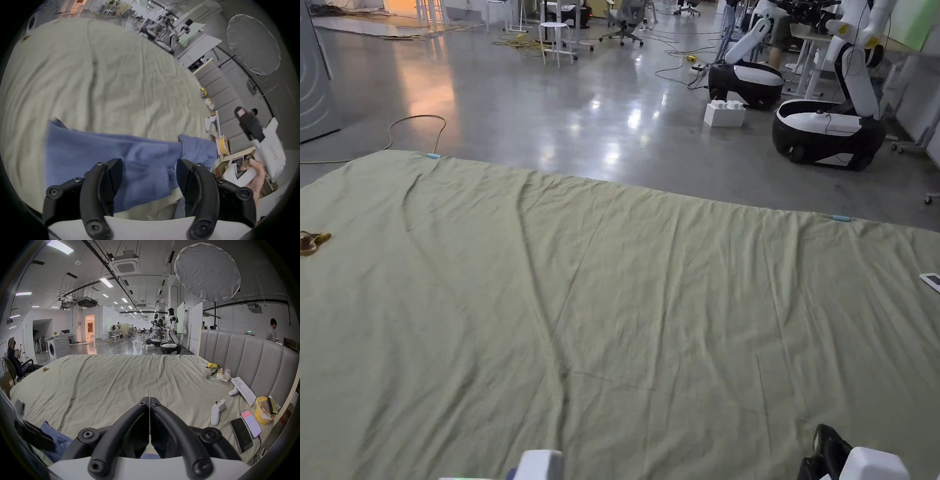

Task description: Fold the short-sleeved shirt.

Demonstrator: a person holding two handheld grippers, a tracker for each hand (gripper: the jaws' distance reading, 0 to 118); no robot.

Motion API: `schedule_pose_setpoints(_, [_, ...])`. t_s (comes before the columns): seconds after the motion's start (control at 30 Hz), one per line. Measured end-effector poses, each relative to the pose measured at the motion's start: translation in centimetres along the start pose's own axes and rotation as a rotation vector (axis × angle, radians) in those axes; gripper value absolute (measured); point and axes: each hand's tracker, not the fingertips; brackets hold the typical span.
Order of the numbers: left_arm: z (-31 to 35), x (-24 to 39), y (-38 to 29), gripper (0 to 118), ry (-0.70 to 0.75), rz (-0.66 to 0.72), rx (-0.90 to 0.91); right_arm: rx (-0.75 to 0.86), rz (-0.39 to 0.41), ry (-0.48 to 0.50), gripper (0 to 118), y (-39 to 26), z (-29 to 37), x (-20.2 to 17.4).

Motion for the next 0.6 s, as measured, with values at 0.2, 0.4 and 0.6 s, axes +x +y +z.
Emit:
schedule_pose_setpoints(0.2, [5.1,-7.1,2.0,76,0.07,0.014,0.081,0.0,-0.006,0.002,1,0.2,-0.1,0.0])
schedule_pose_setpoints(0.4, [2.3,-13.5,0.2,76,-0.071,0.222,-0.049,-0.016,-0.016,0.005,1,-0.2,-0.1,-0.1])
schedule_pose_setpoints(0.6, [-0.1,-15.1,-1.2,75,-0.317,0.293,0.007,-0.026,-0.022,-0.004,1,-0.3,0.2,0.2])
